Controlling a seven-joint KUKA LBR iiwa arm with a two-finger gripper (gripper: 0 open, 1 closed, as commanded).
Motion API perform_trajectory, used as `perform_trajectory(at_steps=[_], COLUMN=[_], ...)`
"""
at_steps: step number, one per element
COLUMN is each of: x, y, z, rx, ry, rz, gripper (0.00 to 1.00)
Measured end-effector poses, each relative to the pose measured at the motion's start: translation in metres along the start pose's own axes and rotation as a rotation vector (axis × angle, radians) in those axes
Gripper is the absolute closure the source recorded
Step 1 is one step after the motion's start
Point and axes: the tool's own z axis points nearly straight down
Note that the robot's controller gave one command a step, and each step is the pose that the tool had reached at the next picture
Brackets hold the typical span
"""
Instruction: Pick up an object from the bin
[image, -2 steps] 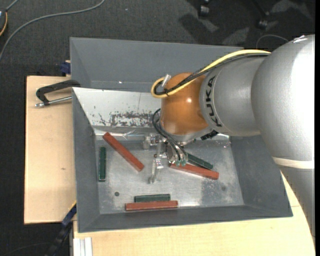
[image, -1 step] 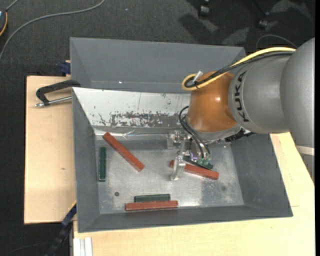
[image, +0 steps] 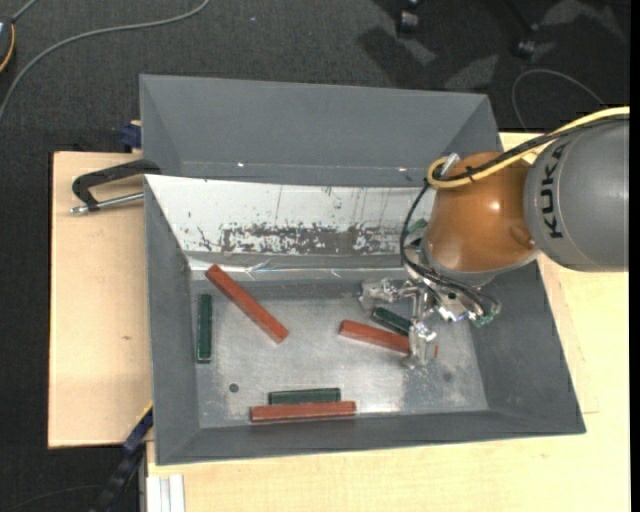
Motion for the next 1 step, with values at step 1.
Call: perform_trajectory(at_steps=[1], x=[-0.0014], y=[0.0025], z=[0.0001], rx=[-0.003], ry=[-0.001], rz=[-0.001], gripper=[1.00])
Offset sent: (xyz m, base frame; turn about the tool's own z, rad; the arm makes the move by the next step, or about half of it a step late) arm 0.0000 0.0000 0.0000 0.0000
